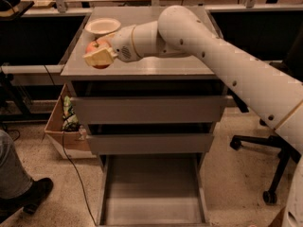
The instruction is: Place apple into bottom drawer
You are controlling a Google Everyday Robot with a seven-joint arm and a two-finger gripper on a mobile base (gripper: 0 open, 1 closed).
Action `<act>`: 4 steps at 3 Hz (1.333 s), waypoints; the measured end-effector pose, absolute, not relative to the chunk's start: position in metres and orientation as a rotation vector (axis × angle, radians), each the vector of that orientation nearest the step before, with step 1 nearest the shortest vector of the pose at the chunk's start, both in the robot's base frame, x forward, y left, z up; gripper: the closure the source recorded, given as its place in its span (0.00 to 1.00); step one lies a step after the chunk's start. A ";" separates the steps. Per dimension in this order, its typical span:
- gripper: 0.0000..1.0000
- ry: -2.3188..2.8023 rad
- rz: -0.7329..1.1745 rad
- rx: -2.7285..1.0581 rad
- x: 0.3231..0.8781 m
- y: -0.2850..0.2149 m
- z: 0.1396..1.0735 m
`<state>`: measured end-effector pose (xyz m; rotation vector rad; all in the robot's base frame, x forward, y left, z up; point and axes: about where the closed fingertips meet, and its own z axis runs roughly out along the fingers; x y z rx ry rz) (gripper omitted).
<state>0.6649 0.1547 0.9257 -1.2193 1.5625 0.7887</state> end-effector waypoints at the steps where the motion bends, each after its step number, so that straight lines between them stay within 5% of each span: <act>1: 1.00 1.561 0.827 -1.208 0.663 0.154 0.918; 4: 1.00 1.463 0.803 -1.263 0.536 0.132 0.844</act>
Offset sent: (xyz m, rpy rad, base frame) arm -0.0920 -0.0271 -0.0656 0.0412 -0.0207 0.0394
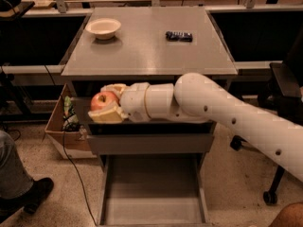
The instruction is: Place apple into bottom drawer
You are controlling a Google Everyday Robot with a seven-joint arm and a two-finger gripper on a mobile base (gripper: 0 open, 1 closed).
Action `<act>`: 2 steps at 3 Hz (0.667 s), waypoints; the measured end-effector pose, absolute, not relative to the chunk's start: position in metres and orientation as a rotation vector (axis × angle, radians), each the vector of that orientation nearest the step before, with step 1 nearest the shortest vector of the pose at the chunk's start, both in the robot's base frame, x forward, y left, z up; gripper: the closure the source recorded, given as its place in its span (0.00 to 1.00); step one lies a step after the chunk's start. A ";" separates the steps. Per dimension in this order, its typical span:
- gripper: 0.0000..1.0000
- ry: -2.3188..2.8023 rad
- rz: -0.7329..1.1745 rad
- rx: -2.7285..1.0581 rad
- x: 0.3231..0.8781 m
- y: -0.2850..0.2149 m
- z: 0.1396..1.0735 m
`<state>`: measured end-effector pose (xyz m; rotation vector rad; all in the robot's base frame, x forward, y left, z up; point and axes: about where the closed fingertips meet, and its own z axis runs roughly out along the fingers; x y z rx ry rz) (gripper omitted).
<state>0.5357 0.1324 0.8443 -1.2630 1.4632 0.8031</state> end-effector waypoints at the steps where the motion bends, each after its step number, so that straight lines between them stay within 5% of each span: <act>1: 1.00 1.485 0.830 -1.303 0.502 0.131 0.784; 2: 1.00 1.485 0.830 -1.303 0.502 0.131 0.784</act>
Offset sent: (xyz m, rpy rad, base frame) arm -0.0255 -0.0026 -0.0466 -0.0192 0.0172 0.0211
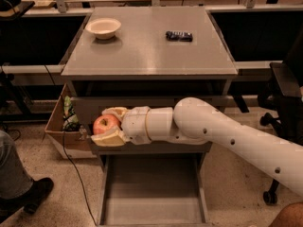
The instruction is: Place apple into bottom drawer
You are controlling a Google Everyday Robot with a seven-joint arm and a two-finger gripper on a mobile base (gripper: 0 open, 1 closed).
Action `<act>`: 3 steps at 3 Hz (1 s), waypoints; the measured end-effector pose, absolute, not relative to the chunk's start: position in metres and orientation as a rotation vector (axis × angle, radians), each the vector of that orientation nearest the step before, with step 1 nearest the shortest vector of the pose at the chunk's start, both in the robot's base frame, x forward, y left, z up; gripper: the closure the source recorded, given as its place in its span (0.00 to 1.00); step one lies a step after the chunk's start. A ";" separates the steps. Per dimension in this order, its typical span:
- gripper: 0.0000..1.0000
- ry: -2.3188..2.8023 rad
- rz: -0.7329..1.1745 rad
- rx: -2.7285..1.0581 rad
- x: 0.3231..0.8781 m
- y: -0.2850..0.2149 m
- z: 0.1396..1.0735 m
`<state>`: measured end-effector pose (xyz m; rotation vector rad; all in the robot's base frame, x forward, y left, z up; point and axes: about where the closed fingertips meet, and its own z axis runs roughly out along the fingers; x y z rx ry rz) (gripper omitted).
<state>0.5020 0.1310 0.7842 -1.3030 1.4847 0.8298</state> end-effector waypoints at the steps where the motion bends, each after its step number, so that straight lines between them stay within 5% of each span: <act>1: 1.00 1.490 0.832 -1.320 0.501 0.130 0.757; 3: 1.00 1.460 0.736 -1.478 0.511 0.104 0.659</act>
Offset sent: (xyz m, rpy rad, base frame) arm 0.0136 -0.0267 -0.1389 -0.1347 -0.0830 0.0792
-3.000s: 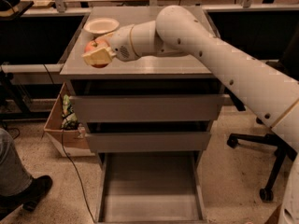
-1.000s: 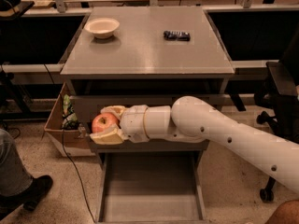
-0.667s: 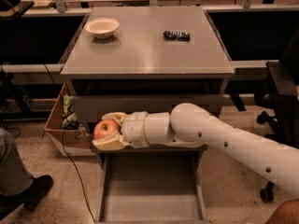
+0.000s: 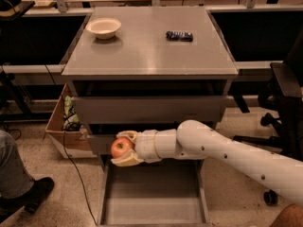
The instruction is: Place apple into bottom drawer
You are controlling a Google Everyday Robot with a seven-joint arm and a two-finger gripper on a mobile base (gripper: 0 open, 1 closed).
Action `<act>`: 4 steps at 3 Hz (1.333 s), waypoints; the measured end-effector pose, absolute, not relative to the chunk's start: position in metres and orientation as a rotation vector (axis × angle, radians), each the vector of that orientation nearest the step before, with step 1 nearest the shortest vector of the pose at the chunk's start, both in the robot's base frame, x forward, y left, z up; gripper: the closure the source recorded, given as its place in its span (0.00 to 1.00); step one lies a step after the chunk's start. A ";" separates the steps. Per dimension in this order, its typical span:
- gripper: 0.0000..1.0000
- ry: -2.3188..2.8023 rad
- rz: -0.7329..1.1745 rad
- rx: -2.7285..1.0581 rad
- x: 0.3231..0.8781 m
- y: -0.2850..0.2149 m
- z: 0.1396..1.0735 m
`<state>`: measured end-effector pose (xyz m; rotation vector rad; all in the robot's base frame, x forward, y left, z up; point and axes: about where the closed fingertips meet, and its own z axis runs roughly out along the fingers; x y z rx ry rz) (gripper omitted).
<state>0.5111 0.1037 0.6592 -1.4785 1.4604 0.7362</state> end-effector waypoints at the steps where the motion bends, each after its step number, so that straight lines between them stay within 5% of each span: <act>1: 1.00 1.475 0.680 -1.582 0.517 0.080 0.605; 4: 1.00 1.583 0.579 -1.692 0.529 0.043 0.533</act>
Offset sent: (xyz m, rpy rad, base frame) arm 0.0294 -0.0893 -0.1764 -0.3768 0.0102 0.0081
